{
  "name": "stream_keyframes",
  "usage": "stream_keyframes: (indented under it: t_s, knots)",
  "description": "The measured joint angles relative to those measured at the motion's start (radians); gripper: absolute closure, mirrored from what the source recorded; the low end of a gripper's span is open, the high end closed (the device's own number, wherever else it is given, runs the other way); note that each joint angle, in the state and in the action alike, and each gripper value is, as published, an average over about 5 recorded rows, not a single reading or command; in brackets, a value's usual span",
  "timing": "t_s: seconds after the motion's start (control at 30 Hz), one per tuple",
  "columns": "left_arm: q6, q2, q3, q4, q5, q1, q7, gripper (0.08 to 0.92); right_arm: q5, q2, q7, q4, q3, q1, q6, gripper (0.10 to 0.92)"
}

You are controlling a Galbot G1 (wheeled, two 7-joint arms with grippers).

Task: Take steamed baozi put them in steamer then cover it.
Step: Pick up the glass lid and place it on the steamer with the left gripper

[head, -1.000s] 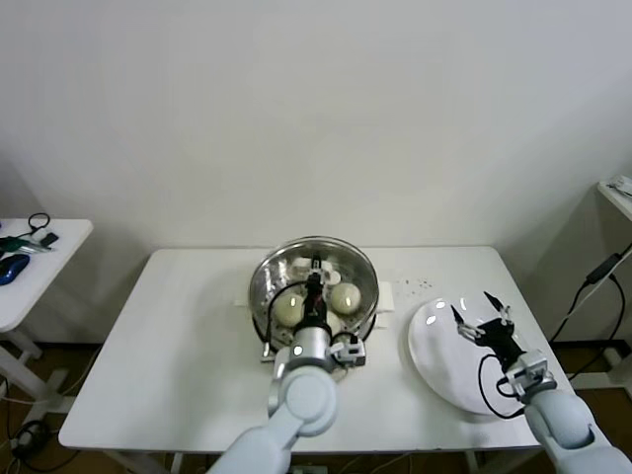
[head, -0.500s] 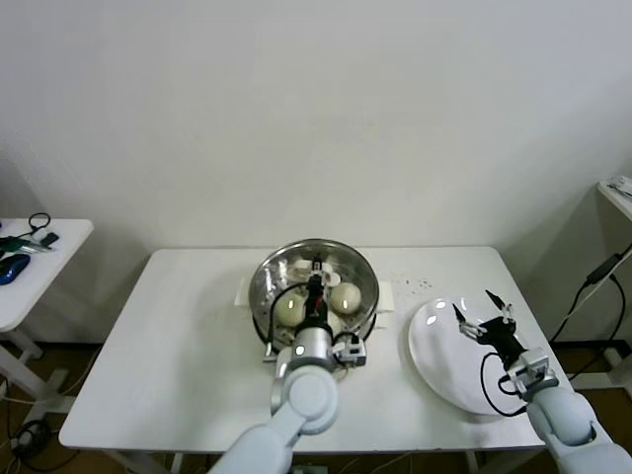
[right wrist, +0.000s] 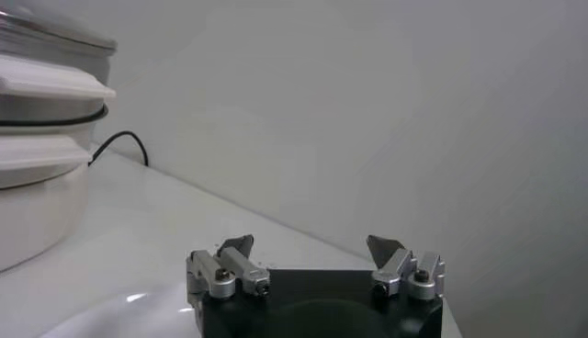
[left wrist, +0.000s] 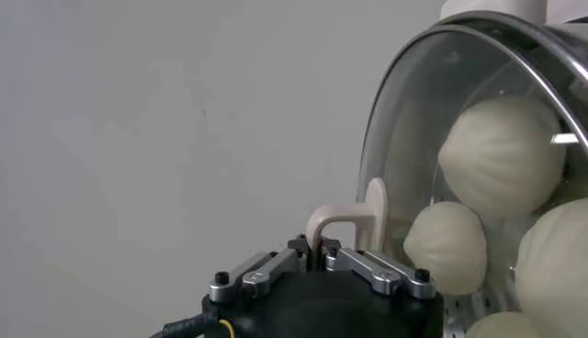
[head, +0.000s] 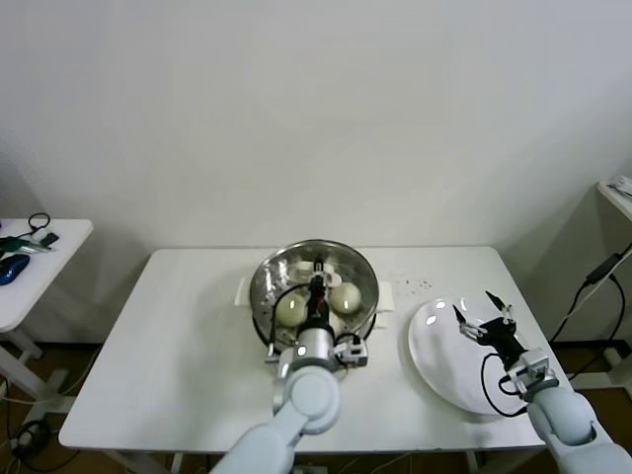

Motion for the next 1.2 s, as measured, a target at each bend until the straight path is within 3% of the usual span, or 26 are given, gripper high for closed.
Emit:
stream_keyframes:
  t_s: [0.93, 1.03, 1.2]
  knots:
    - [-0.001, 0.020, 0.005, -0.011, 0.004, 0.002, 0.017, 0.848, -0.003, 0.002, -0.006, -0.001, -0.001, 0.003, 0.002, 0.203]
    - [-0.001, 0.023, 0.005, -0.017, 0.003, 0.002, 0.021, 0.810, -0.004, 0.002, -0.007, -0.001, -0.001, 0.004, 0.002, 0.203]
    - [0.000, 0.035, 0.007, -0.033, -0.005, -0.002, 0.030, 0.671, -0.005, 0.003, -0.008, -0.001, -0.002, 0.004, 0.001, 0.203]
